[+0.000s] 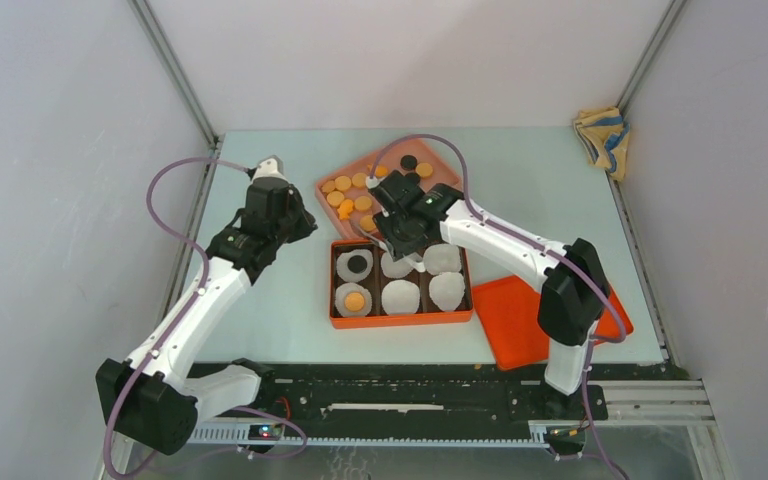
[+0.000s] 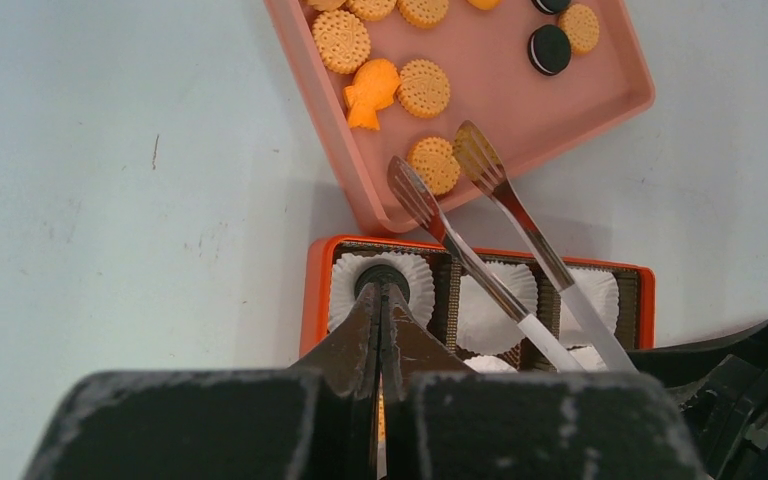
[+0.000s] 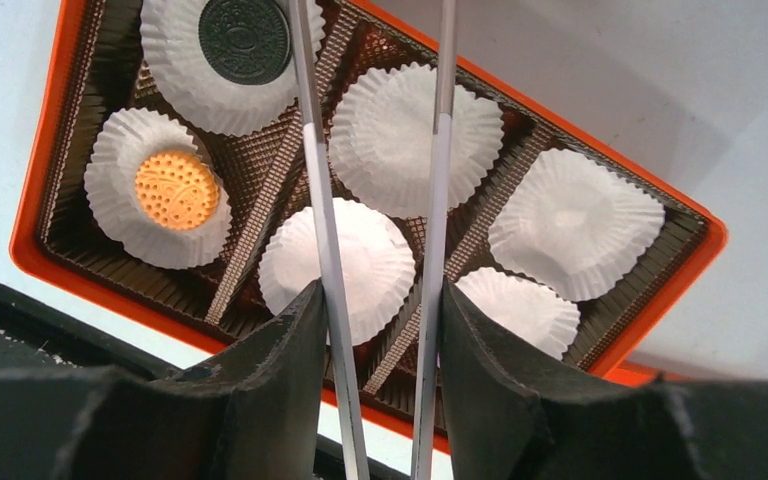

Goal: Pack the cookies

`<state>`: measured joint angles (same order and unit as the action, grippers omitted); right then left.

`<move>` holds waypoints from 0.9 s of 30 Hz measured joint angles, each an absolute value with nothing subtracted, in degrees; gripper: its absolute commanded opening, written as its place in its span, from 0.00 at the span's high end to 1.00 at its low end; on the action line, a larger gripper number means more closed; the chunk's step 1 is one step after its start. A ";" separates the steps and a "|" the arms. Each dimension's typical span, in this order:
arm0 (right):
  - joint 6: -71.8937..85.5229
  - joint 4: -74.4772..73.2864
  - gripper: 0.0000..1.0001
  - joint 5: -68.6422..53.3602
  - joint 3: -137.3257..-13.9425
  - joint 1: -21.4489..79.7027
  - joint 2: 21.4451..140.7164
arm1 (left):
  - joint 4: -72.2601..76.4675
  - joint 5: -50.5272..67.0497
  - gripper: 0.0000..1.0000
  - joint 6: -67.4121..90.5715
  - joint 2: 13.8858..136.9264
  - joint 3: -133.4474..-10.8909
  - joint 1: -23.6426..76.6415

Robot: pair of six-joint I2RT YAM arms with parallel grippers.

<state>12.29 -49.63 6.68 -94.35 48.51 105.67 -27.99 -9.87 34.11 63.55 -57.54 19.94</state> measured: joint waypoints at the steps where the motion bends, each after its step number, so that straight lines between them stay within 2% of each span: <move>1: 12.29 -50.17 0.49 7.20 -94.98 48.53 105.84 | -27.99 -9.80 1.00 34.13 63.57 -57.54 19.94; 9: 12.34 -53.06 0.50 10.22 -98.10 48.07 106.26 | -27.97 -9.23 1.00 34.15 63.59 -57.52 19.94; 10: 12.34 -53.21 0.53 10.28 -98.35 48.01 106.45 | -27.97 -9.08 1.00 34.15 63.59 -57.52 19.94; 14: 12.51 -53.78 0.74 9.82 -98.94 47.53 107.77 | -27.97 -8.75 1.00 34.17 63.59 -57.52 19.94; 20: 12.56 -54.33 0.95 7.77 -99.37 46.89 109.14 | -27.97 -8.71 1.00 34.17 63.59 -57.52 19.94; 27: 12.56 -54.17 1.00 7.94 -101.10 46.61 109.03 | -27.97 -8.73 1.00 34.17 63.59 -57.52 19.94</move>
<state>12.56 -54.17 7.94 -101.10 46.61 109.03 -27.97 -8.73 34.17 63.59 -57.52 19.94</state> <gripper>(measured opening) 0.382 0.004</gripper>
